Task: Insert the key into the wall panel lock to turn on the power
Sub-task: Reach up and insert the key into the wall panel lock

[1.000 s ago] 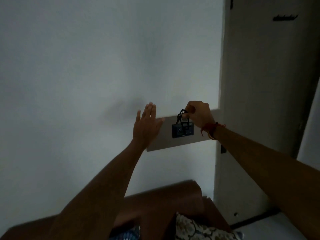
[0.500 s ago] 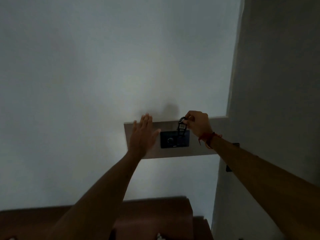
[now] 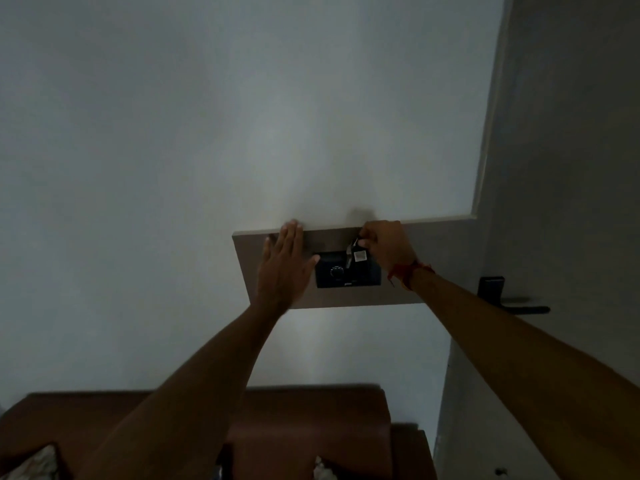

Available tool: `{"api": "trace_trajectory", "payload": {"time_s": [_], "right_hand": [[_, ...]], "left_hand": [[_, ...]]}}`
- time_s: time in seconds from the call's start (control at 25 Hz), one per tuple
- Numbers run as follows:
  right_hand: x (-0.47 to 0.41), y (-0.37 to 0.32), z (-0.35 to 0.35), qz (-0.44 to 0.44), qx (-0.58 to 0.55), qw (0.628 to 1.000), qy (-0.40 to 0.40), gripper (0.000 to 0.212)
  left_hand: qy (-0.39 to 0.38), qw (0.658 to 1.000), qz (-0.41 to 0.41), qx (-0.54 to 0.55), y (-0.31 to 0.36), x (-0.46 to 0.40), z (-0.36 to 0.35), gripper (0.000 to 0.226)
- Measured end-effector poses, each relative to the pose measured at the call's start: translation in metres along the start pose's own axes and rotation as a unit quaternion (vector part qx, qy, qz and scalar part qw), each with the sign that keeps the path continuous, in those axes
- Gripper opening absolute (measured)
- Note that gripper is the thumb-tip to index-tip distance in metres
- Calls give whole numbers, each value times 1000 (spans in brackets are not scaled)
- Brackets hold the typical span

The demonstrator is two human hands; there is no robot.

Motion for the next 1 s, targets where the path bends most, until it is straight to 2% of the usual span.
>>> {"api": "trace_trajectory", "payload": {"time_s": [0.12, 0.36, 0.56, 0.88, 1.0], "right_hand": [[-2, 13, -19, -27, 35, 999, -17, 3], [-14, -6, 13, 21, -20, 997, 75, 3], [-15, -8, 5, 25, -2, 997, 71, 1], [5, 7, -17, 23, 60, 996, 60, 28], [5, 7, -17, 24, 61, 996, 67, 23]], "left_hand": [[18, 1000, -7, 0, -4, 2, -6, 78], [55, 998, -10, 24, -6, 3, -10, 76], [48, 998, -4, 28, -5, 5, -11, 75], [58, 998, -2, 25, -4, 5, -10, 76], [58, 998, -1, 29, -4, 6, -11, 76]]}}
Point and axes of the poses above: each hand's wrist, its own x-axis away from the middle knuckle, its own z-axis out of the back of the hand, y = z × x, the point moved 9 cm from there along -x, towards the middle knuckle, and after that the axes turned 12 degrees about -z, right-handed, at the moved point
